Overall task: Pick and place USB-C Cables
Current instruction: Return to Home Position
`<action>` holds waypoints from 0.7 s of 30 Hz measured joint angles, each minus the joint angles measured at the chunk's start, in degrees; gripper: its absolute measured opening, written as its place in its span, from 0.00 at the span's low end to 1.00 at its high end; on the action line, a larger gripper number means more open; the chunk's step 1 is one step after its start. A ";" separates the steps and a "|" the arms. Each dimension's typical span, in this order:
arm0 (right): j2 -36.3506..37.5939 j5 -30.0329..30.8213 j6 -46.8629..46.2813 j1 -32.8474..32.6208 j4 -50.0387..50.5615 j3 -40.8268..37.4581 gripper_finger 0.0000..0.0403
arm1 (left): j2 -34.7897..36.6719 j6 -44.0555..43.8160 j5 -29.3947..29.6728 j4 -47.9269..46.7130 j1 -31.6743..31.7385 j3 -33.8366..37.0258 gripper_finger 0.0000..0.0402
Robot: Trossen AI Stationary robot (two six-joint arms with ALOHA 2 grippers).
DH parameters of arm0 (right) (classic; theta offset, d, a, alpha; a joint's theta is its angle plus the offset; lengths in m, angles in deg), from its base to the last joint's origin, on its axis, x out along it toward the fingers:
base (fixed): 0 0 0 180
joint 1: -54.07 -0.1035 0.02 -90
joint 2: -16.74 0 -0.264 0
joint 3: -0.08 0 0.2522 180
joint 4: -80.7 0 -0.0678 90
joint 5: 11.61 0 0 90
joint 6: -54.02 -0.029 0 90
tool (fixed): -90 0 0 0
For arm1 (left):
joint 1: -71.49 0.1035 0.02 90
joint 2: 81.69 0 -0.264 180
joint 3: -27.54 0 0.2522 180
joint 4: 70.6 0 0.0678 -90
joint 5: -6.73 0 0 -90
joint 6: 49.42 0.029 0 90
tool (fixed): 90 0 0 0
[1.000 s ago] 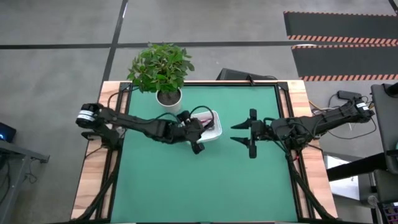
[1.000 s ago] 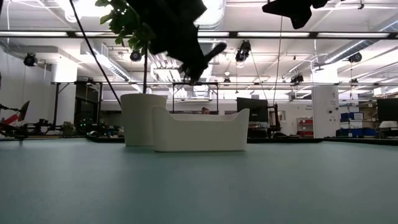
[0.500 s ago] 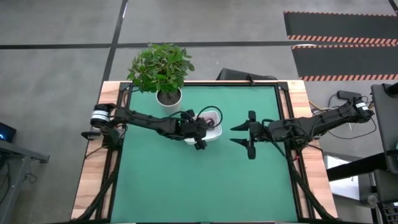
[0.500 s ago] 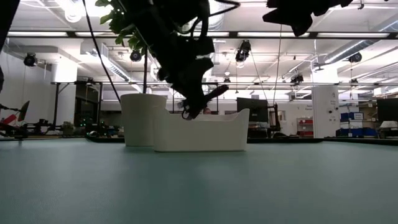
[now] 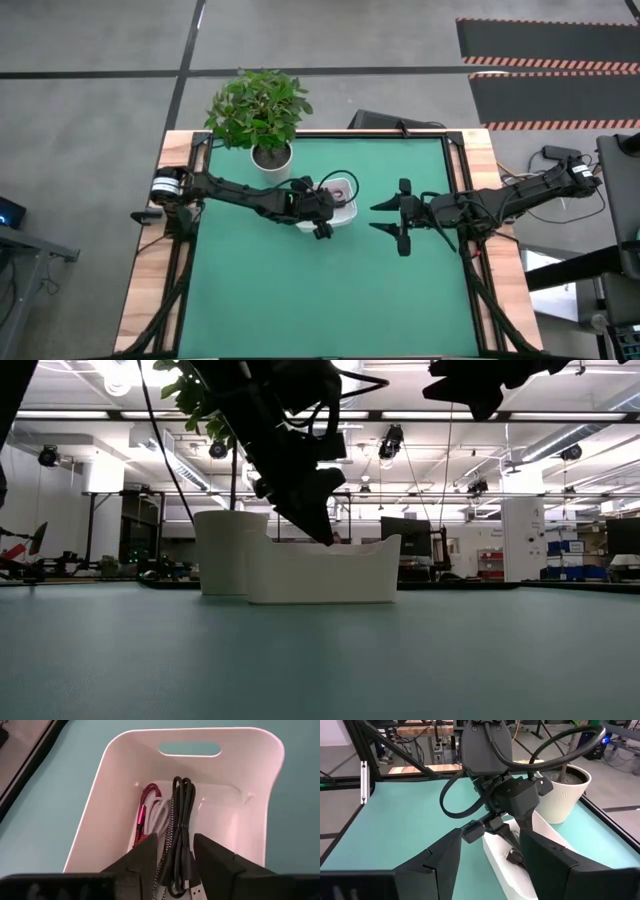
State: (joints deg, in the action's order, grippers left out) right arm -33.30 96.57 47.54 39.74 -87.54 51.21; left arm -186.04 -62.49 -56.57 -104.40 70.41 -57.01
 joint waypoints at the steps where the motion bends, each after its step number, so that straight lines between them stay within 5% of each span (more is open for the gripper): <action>1: 0.00 0.00 -0.05 0.00 0.00 0.00 0.48 | 0.00 -0.01 0.00 -0.01 0.00 0.00 0.28; 11: 0.00 -0.08 0.43 -0.07 -2.41 -2.66 0.48 | 5.33 0.70 0.33 -0.52 -5.65 0.20 0.30; 21: 1.07 -9.61 14.69 -0.31 -33.51 -20.63 0.48 | 16.92 11.34 0.86 2.17 -25.94 8.25 0.27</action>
State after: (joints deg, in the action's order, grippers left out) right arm -32.23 86.95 62.23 39.43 -121.05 30.58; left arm -169.12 -51.16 -55.71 -102.23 44.46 -48.76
